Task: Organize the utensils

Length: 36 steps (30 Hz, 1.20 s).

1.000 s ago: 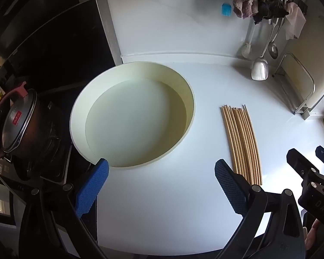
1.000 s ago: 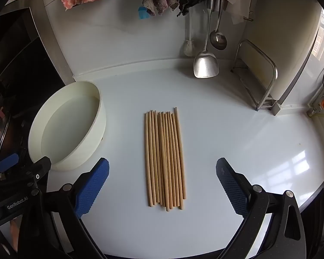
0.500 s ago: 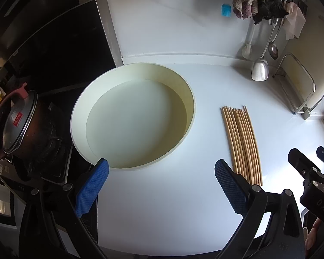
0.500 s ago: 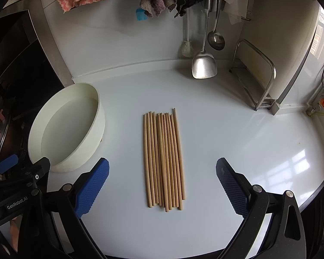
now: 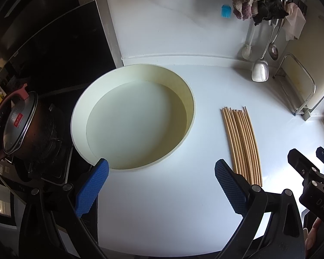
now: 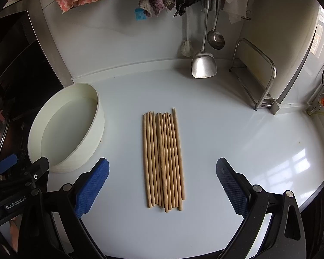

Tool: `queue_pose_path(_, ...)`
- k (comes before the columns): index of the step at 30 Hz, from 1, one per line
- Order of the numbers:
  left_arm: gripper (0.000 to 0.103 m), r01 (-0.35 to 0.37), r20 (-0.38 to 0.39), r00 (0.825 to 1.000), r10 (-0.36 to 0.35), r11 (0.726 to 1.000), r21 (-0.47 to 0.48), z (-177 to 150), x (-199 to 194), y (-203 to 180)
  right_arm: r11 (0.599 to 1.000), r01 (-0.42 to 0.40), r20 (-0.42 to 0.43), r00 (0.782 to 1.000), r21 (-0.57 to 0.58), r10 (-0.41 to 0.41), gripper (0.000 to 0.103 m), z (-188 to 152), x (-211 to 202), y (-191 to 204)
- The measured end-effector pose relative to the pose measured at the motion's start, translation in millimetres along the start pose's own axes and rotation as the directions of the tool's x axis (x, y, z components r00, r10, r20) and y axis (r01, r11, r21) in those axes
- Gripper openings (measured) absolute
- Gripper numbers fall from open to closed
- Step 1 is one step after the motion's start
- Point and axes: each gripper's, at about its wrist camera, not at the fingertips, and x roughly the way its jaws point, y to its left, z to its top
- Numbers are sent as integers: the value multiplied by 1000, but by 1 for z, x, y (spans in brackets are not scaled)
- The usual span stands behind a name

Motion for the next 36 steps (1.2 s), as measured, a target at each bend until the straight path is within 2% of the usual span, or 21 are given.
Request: queue_pose_path(36,97,1,14,1000,0,1000,-11,2,0,6,1000,2,-4,1000,-19,-3,95,1,-4,0)
